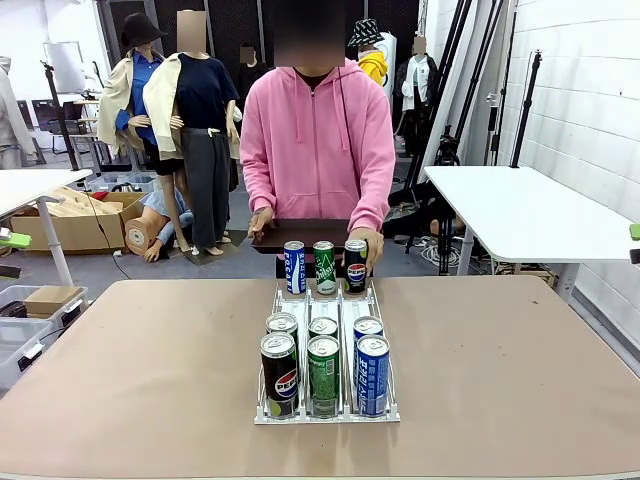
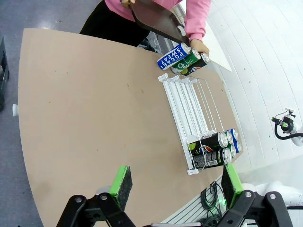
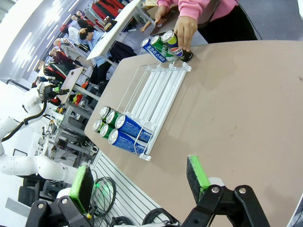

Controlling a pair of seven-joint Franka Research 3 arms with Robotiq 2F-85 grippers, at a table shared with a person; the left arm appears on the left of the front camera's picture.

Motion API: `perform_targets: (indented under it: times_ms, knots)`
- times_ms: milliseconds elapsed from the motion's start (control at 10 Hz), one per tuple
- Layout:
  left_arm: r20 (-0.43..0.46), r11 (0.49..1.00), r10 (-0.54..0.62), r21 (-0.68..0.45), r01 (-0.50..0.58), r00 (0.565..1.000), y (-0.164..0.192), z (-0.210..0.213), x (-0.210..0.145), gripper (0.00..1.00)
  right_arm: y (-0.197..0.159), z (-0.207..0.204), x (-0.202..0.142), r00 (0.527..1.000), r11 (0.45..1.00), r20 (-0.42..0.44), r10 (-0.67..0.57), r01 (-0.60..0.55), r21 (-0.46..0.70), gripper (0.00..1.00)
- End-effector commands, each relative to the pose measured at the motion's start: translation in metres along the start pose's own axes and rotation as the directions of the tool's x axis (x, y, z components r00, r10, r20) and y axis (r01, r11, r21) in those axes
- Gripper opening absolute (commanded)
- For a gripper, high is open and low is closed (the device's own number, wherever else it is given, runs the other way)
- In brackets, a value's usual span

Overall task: Retrieve and hand over the desired beverage to the person.
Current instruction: Pick up a can of the same type that the person held from the Automatic Can Dispenser.

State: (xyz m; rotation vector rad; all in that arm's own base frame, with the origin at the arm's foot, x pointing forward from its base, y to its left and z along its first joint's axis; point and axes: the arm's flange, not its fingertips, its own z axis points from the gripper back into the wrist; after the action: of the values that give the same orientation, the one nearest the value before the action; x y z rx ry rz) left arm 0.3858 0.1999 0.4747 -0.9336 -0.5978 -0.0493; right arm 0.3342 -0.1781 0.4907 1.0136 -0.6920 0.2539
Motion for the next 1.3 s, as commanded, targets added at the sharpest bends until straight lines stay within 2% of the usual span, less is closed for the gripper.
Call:
perform_targets:
  times_ms: [0,200,400,600,1000,1200]
  knots:
    - [0.007,1.0,0.0,-0.008,0.0,1.0,0.0,0.001,-0.001,1.0,-0.001,0.0,0.001,1.0,1.0,0.006,0.002,-0.002,0.012,1.0]
    - [0.0,1.0,0.0,0.0,0.0,1.0,0.0,0.0,0.0,1.0,-0.001,0.0,0.001,1.0,1.0,0.006,0.002,-0.002,0.012,1.0]
    - [-0.032,0.993,0.047,-0.109,-0.05,0.998,-0.014,-0.005,0.002,1.0,-0.001,0.0,0.001,1.0,1.0,0.006,0.002,-0.002,0.012,1.0]
    - [-0.078,0.989,0.069,-0.128,-0.079,0.995,-0.028,-0.012,-0.004,1.0,-0.001,0.0,0.001,1.0,1.0,0.006,0.002,-0.002,0.012,1.0]
    - [-0.204,0.977,0.118,-0.15,-0.15,0.972,-0.081,-0.06,-0.037,1.0,-0.001,0.0,0.001,1.0,1.0,0.006,0.002,-0.002,0.012,1.0]
    - [-0.27,0.979,0.105,-0.142,-0.147,0.957,-0.111,-0.089,-0.05,1.0,-0.001,0.0,0.001,1.0,1.0,0.006,0.002,-0.002,0.012,1.0]
